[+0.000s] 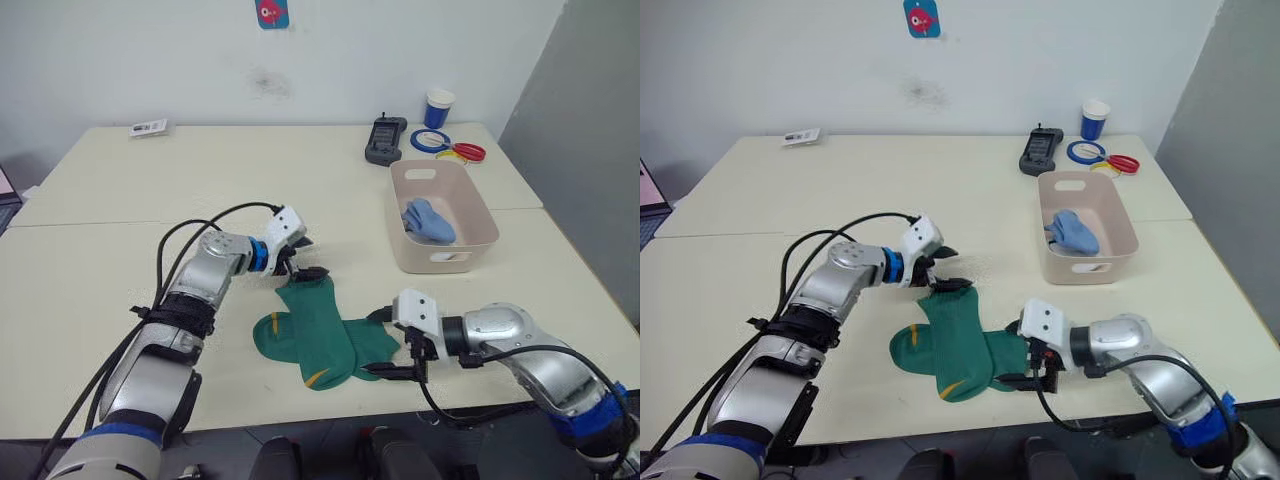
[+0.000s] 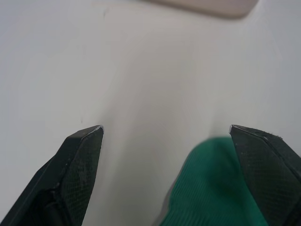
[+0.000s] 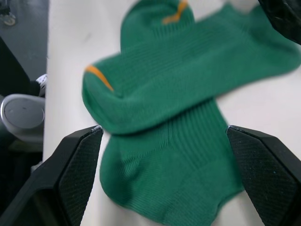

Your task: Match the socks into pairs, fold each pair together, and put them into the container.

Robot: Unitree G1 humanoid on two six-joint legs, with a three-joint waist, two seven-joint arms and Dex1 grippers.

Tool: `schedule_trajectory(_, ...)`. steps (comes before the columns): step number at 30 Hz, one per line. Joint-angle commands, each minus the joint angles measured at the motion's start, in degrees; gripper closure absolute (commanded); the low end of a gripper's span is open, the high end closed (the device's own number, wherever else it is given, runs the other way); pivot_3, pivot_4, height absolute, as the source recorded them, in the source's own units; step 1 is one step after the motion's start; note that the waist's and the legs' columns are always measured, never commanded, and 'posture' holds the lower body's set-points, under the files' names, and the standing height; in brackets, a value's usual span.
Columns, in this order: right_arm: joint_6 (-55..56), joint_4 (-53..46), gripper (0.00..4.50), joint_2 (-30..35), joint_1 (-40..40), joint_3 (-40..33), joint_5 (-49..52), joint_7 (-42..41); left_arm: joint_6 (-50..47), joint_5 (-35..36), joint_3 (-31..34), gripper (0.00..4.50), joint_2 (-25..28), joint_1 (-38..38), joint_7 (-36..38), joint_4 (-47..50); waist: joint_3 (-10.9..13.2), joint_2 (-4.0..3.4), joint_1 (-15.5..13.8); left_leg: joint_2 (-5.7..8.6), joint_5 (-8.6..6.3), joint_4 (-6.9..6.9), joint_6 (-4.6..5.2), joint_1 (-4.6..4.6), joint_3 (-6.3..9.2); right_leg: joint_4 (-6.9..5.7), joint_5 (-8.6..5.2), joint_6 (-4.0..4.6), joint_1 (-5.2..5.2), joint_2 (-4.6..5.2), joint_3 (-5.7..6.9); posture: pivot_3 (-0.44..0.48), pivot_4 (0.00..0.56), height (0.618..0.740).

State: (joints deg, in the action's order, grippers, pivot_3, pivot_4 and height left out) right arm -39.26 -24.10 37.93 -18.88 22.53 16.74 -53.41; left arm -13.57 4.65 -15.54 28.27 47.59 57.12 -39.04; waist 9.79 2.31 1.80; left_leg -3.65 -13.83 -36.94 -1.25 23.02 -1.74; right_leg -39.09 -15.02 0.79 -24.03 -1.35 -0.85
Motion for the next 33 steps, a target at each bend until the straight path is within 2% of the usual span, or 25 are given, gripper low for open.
schedule_trajectory(1, -4.30, -2.11, 0.00, -0.29, -0.33, 0.90, 1.70, -0.22, 0.65, -1.52, 0.47, 0.04, 0.53, 0.90, 1.30, 0.33, 0.00, 0.00, -0.17, 0.00, 0.00, 0.00, 0.00, 0.02, 0.02, 0.00, 0.00, 0.00, -0.01, 0.00, 0.01, 0.000, 0.150, 0.740)
schedule_trajectory(5, -11.09, -3.01, 0.00, -1.87, 0.22, 0.11, 5.84, -0.04, -2.80, -0.55, 0.57, 0.04, 1.65, -0.58, 5.92, 3.50, 0.00, 0.00, -0.07, 0.03, 0.00, -0.02, -0.01, 0.00, -0.06, 0.00, 0.00, 0.00, 0.02, 0.07, -0.03, 0.000, 0.150, 0.740)
schedule_trajectory(8, -15.70, -1.99, 0.00, -5.09, -0.65, -1.58, 8.95, 1.63, -2.69, -1.29, 0.79, 0.65, 1.81, -1.06, 5.98, 3.70, 0.00, 0.00, -0.04, 0.01, 0.00, -0.02, -0.01, -0.04, -0.04, -0.03, 0.01, 0.00, 0.03, 0.06, -0.02, 0.000, 0.150, 0.740)
schedule_trajectory(11, -18.58, -0.35, 0.00, -7.15, -1.51, -2.06, 10.41, 2.80, -3.07, -1.41, 1.05, 1.63, 1.70, -1.32, 5.92, 4.02, 0.00, 0.00, -0.05, 0.01, 0.00, -0.02, -0.01, -0.04, -0.02, -0.06, 0.00, 0.00, 0.03, 0.05, 0.00, 0.000, 0.150, 0.740)
schedule_trajectory(14, -20.68, 1.69, 0.66, -9.51, -2.54, -3.04, 11.91, 4.14, -3.60, -1.40, 1.14, 2.63, 1.68, -1.64, 6.04, 4.68, -0.01, 0.00, -0.05, 0.03, 0.00, -0.03, -0.01, -0.03, -0.05, -0.05, 0.01, -0.01, 0.03, 0.07, -0.03, 0.000, 0.150, 0.740)
schedule_trajectory(20, -22.97, 4.05, 2.84, -12.37, -4.21, -5.73, 13.82, 6.44, -4.34, -1.23, 1.82, 4.50, 1.94, -2.09, 5.54, 5.64, -0.01, 0.00, -0.07, 0.02, 0.00, -0.02, -0.01, -0.04, -0.02, -0.08, 0.01, 0.00, 0.03, 0.06, -0.01, 0.000, 0.150, 0.740)
schedule_trajectory(24, -22.88, 3.87, 4.31, -11.99, -4.45, -6.48, 14.60, 6.36, -6.09, -0.06, 3.68, 4.50, 2.54, -3.11, 4.98, 7.43, -0.01, 0.00, 0.02, 0.02, 0.00, -0.02, 0.00, -0.03, -0.04, -0.07, 0.01, 0.00, 0.02, 0.06, -0.03, 0.000, 0.150, 0.740)
schedule_trajectory(25, -22.93, 3.89, 4.45, -11.95, -4.71, -6.93, 14.88, 6.43, -6.82, 0.42, 4.49, 4.50, 2.75, -3.49, 4.72, 8.22, -0.01, 0.00, 0.04, 0.02, 0.00, -0.02, 0.00, -0.03, -0.03, -0.07, 0.01, 0.00, 0.02, 0.06, -0.02, 0.000, 0.150, 0.740)
schedule_trajectory(32, -24.03, 3.39, 4.45, -7.90, -8.08, -11.10, 17.41, 4.54, -16.50, 5.61, 11.22, 4.50, 6.37, -9.95, 3.14, 21.30, 0.00, -0.01, 0.04, -0.01, 0.00, -0.01, -0.01, -0.02, -0.02, -0.09, 0.01, 0.00, 0.00, 0.06, -0.02, 0.000, 0.150, 0.740)
schedule_trajectory(33, -23.97, 4.62, 4.45, -6.19, -9.99, -11.73, 17.75, 3.17, -19.77, 6.90, 13.10, 4.50, 7.26, -11.54, 1.89, 26.00, 0.00, -0.01, 0.02, 0.00, 0.00, -0.02, -0.01, -0.02, -0.03, -0.09, 0.01, 0.00, 0.00, 0.08, -0.03, 0.000, 0.150, 0.740)
